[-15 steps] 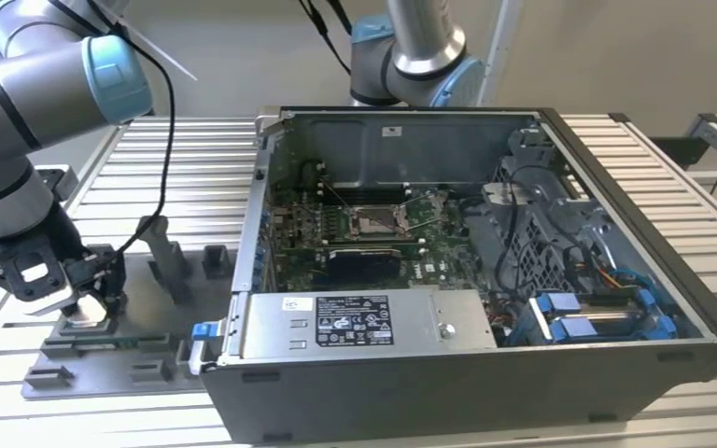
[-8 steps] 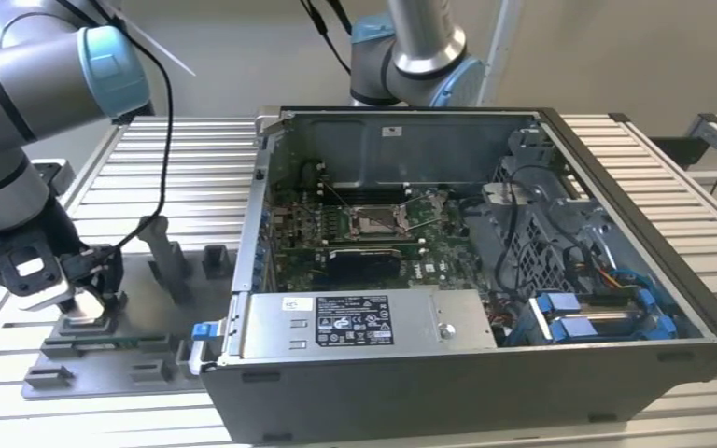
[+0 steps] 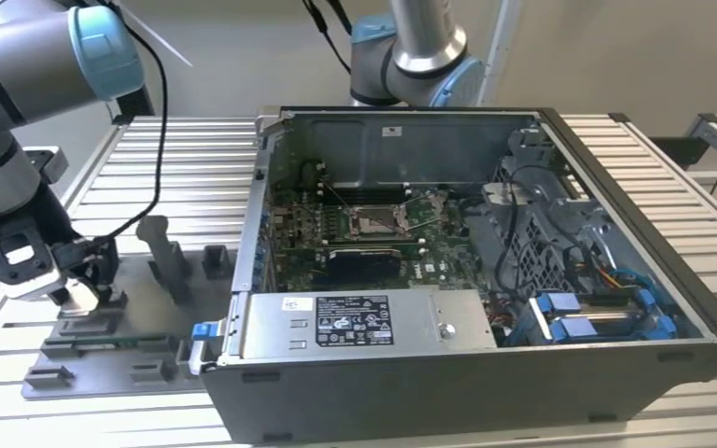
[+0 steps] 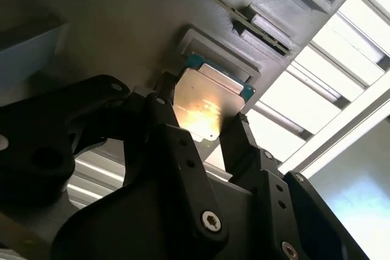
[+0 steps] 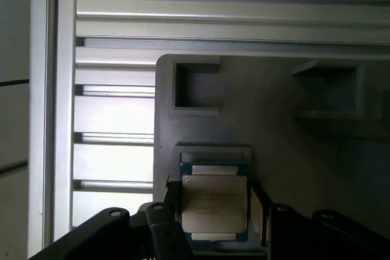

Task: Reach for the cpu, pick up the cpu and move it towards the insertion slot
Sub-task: 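Pick up the cpu and move it towards the insertion slot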

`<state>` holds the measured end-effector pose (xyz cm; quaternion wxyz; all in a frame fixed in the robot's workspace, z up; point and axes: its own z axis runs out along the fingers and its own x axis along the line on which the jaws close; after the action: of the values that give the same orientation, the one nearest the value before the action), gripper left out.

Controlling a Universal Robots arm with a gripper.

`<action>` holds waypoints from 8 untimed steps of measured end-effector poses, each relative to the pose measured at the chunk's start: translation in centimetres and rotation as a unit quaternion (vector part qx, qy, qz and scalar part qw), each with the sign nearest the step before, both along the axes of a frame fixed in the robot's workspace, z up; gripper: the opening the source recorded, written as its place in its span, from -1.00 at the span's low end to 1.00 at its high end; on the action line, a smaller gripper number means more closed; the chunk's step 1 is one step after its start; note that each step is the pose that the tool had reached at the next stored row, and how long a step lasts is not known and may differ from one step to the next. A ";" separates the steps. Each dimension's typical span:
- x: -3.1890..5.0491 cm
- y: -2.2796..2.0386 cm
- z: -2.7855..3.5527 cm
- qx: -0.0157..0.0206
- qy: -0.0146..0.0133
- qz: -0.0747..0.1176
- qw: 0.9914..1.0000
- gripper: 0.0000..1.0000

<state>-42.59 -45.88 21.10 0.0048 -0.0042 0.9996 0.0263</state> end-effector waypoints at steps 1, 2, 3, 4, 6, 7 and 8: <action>0.00 0.00 0.13 0.000 0.000 0.000 1.000 -1.00; 0.00 0.00 0.26 0.000 0.000 0.000 1.000 -1.00; 0.00 0.00 0.35 0.000 0.000 0.000 1.000 -1.00; 0.00 0.00 0.49 0.000 0.000 0.000 1.000 -1.00; -0.01 0.00 0.95 0.000 0.000 0.000 1.000 -1.00; -0.01 0.00 1.23 0.000 0.000 0.000 1.000 -1.00; 0.00 0.00 1.54 0.000 0.000 0.000 1.000 -1.00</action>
<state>-42.59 -45.88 22.64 0.0048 -0.0042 0.9996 0.0266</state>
